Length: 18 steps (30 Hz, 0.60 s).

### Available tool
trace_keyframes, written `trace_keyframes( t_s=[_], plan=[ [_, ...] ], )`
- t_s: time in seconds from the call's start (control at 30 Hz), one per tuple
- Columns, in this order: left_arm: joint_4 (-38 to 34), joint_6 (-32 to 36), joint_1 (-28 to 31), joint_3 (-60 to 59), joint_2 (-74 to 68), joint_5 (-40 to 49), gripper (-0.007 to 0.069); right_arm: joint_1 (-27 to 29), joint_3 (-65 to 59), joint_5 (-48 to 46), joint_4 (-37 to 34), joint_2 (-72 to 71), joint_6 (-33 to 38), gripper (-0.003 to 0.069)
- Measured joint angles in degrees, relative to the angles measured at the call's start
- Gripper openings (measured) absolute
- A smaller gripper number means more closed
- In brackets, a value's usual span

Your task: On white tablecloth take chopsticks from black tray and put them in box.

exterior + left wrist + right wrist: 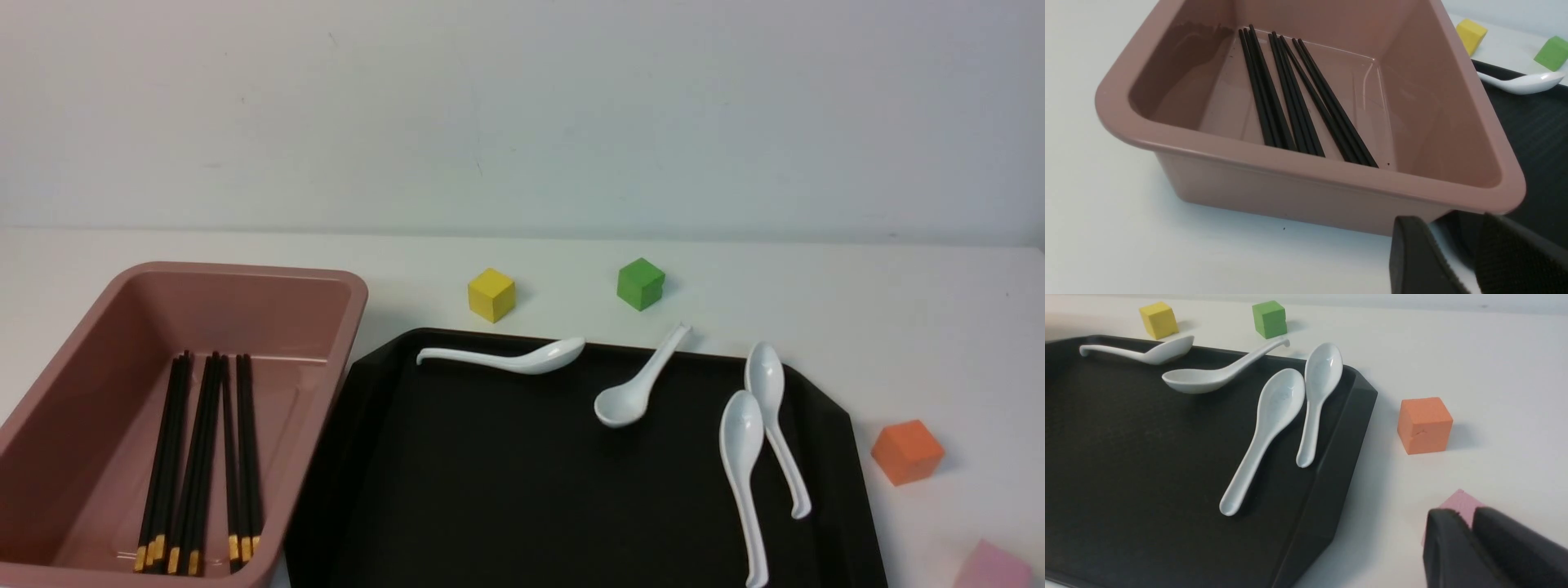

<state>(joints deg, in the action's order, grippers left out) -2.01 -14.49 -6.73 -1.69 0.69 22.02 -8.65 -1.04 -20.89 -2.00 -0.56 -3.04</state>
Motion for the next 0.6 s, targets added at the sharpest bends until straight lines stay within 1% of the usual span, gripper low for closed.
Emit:
trace_keyframes(
  t_s=[0.6],
  plan=[
    [0.0,0.0,0.0,0.0,0.0,0.0,0.0238,0.0,0.0,0.0,0.0,0.0,0.0,0.0135]
  ],
)
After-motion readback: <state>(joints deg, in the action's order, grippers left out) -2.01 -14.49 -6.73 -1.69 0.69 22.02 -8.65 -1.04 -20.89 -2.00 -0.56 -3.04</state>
